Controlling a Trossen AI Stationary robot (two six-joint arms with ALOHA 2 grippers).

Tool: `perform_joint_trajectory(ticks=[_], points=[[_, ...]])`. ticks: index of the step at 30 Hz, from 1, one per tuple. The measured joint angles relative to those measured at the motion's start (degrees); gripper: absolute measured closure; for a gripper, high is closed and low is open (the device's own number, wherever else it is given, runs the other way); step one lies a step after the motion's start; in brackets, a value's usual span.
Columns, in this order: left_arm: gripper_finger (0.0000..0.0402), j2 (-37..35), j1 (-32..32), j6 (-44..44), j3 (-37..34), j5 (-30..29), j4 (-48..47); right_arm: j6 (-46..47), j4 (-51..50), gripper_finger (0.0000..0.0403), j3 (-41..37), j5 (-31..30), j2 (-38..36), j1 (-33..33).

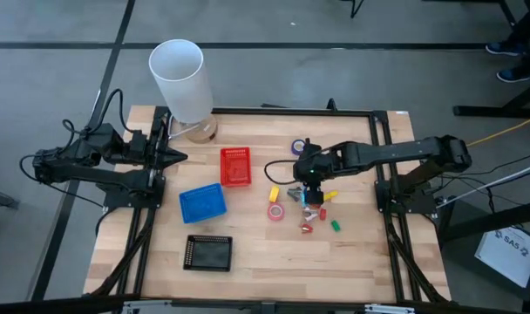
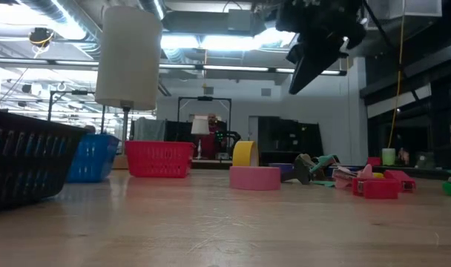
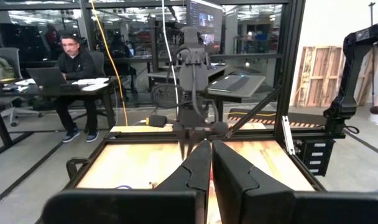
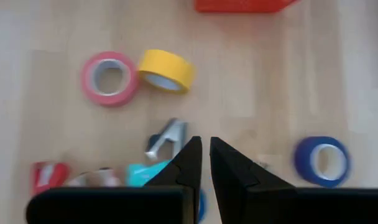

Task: Pick and place Stapler, Stapler remover, tape
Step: Put the top blue tape into the red basket

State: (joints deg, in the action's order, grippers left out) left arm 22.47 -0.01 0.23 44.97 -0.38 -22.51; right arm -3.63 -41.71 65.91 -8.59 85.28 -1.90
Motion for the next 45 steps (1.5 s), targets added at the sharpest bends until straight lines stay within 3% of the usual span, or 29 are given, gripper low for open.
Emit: perform_joint_trajectory(ticks=[8, 17, 21, 36, 45], points=[[0.0393, 0.0, 0.0, 0.0, 0.0, 0.0, 0.0, -5.8, 2.6, 0.036, 0.0, -0.9, 2.3, 3.8], [0.0392, 0.0, 0.0, 0.0, 0.0, 0.0, 0.0, -6.2, 3.2, 0.0259, 0.0, -1.0, 2.4, 7.3], [0.0393, 0.0, 0.0, 0.0, 0.0, 0.0, 0.0, -9.3, 4.0, 0.0235, 0.0, -1.0, 2.4, 9.4], [0.0392, 0.0, 0.0, 0.0, 0.0, 0.0, 0.0, -16.4, 9.5, 0.023, -0.7, -0.7, 5.1, 18.6], [0.0393, 0.0, 0.0, 0.0, 0.0, 0.0, 0.0, -16.5, 9.8, 0.023, -0.7, 6.1, 11.9, 22.4]])
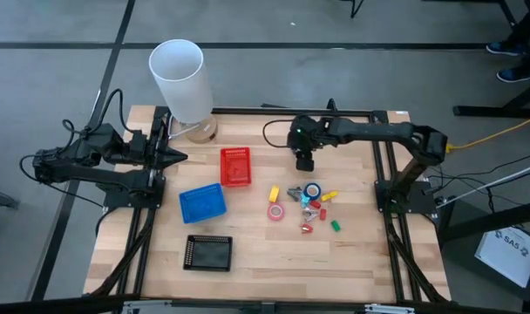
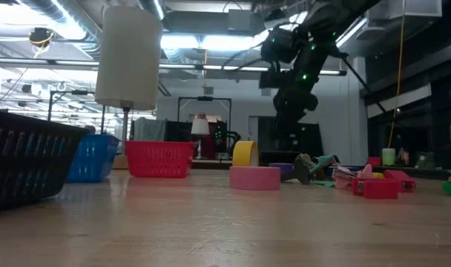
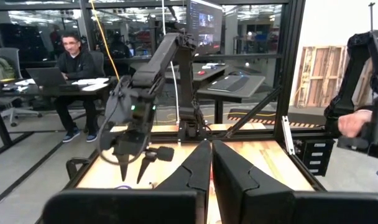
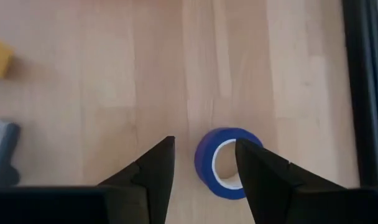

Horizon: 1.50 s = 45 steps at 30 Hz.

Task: Pick and place Stapler, Stapler remover, tape
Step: Put the top blue tape into the red basket

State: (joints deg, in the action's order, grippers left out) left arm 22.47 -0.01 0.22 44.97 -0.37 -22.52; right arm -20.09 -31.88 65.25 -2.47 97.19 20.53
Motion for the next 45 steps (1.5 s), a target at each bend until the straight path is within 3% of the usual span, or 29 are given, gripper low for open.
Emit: perform_joint_trajectory(ticks=[22, 30, 36, 45], points=[[0.0389, 0.0, 0.0, 0.0, 0.0, 0.0, 0.0, 3.8, 4.8, 0.023, 0.2, -0.9, 10.5, 2.4], [0.0393, 0.0, 0.0, 0.0, 0.0, 0.0, 0.0, 8.8, 4.7, 0.0262, 0.2, -3.3, 10.5, 2.5], [0.0389, 0.0, 0.0, 0.0, 0.0, 0.0, 0.0, 9.1, 2.7, 0.0293, -0.2, -4.2, 5.0, 2.1], [0.0391, 0.0, 0.0, 0.0, 0.0, 0.0, 0.0, 10.6, -3.9, 0.0301, -0.2, -4.2, 3.0, 2.0]])
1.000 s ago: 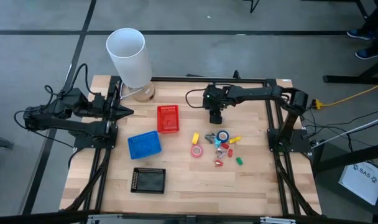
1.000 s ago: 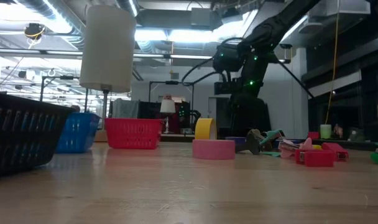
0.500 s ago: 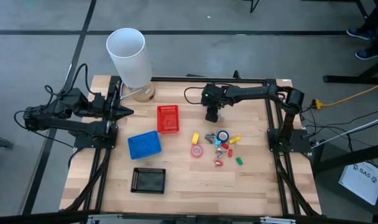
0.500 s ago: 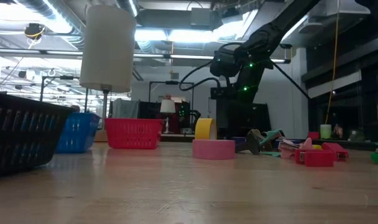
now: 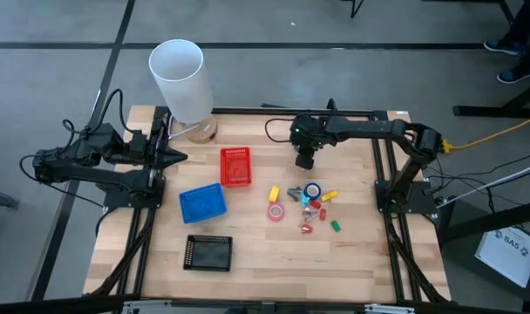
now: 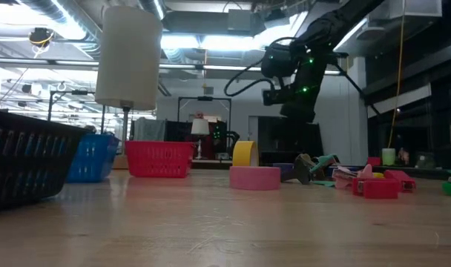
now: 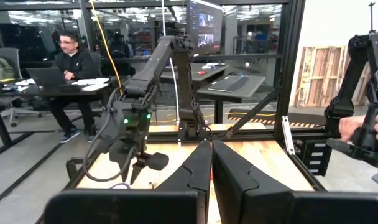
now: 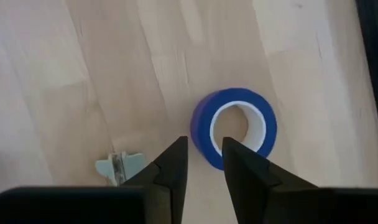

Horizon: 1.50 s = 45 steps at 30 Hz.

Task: Pick and place Stapler, Stapler remover, tape
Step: Put the top blue tape into the red basket

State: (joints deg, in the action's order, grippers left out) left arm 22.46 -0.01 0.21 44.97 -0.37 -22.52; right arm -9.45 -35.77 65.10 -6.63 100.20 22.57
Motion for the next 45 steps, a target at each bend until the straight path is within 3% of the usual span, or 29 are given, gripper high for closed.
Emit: perform_joint_trajectory(ticks=[18, 21, 26, 37, 45], points=[[0.0389, 0.0, 0.0, 0.0, 0.0, 0.0, 0.0, -3.0, 4.8, 0.0303, 0.4, 0.4, 7.2, 1.2], [0.0392, 0.0, 0.0, 0.0, 0.0, 0.0, 0.0, -2.9, 4.8, 0.0321, 0.4, 0.4, 7.1, 1.2], [0.0392, 0.0, 0.0, 0.0, 0.0, 0.0, 0.0, -2.5, 4.7, 0.0391, 0.4, 1.2, 7.0, 1.3], [0.0393, 0.0, 0.0, 0.0, 0.0, 0.0, 0.0, -1.7, 2.6, 0.04, 1.0, 4.9, 6.8, -1.1], [0.0389, 0.0, 0.0, 0.0, 0.0, 0.0, 0.0, -3.0, 4.2, 0.0402, 7.9, 8.2, 6.4, -4.5]])
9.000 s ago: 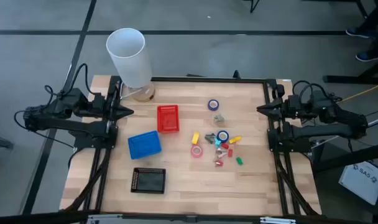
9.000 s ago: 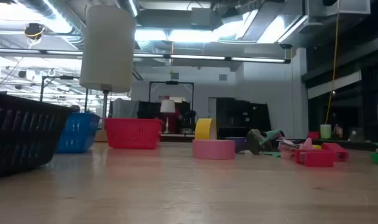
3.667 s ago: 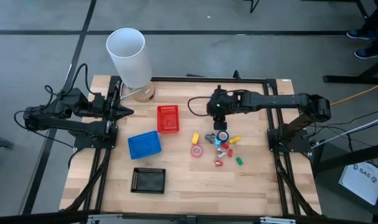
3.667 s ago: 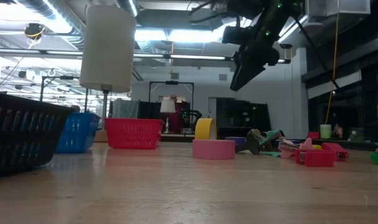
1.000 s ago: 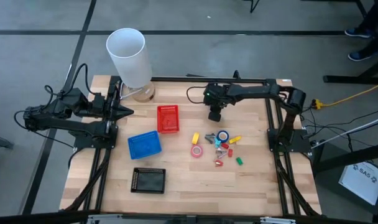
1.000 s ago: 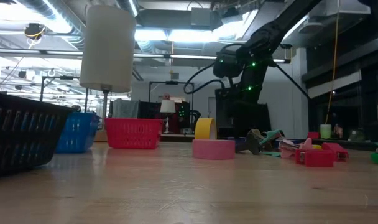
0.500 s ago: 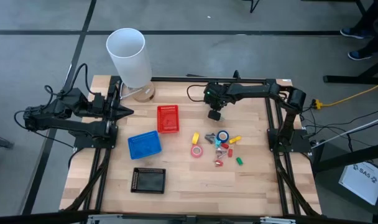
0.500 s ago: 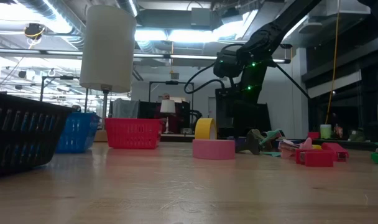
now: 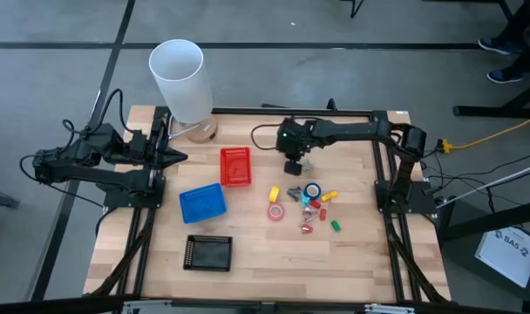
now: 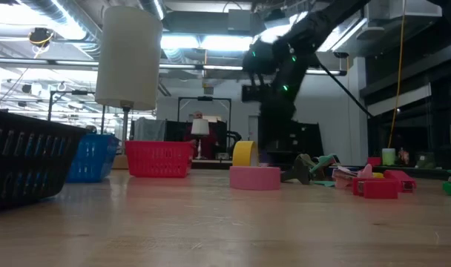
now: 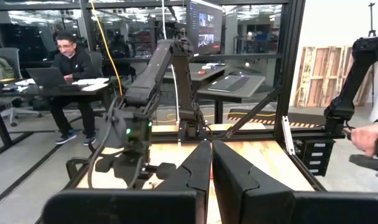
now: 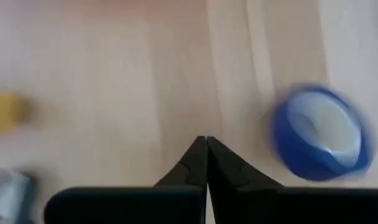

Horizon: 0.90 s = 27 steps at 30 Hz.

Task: Pick and place Stapler, Stapler remover, tape
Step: Put the top blue tape into the red basket

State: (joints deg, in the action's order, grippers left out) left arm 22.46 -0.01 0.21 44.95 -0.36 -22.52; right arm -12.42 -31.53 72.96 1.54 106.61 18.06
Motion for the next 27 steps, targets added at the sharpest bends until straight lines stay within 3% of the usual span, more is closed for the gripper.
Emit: perform_joint_trajectory(ticks=[13, 27], points=[[0.0389, 0.0, 0.0, 0.0, 0.0, 0.0, 0.0, -3.3, 1.6, 0.0402, 10.8, -0.2, -0.1, -6.7], [0.0389, 0.0, 0.0, 0.0, 0.0, 0.0, 0.0, -4.5, -0.4, 0.0383, 9.1, -0.4, -0.3, -7.9]])
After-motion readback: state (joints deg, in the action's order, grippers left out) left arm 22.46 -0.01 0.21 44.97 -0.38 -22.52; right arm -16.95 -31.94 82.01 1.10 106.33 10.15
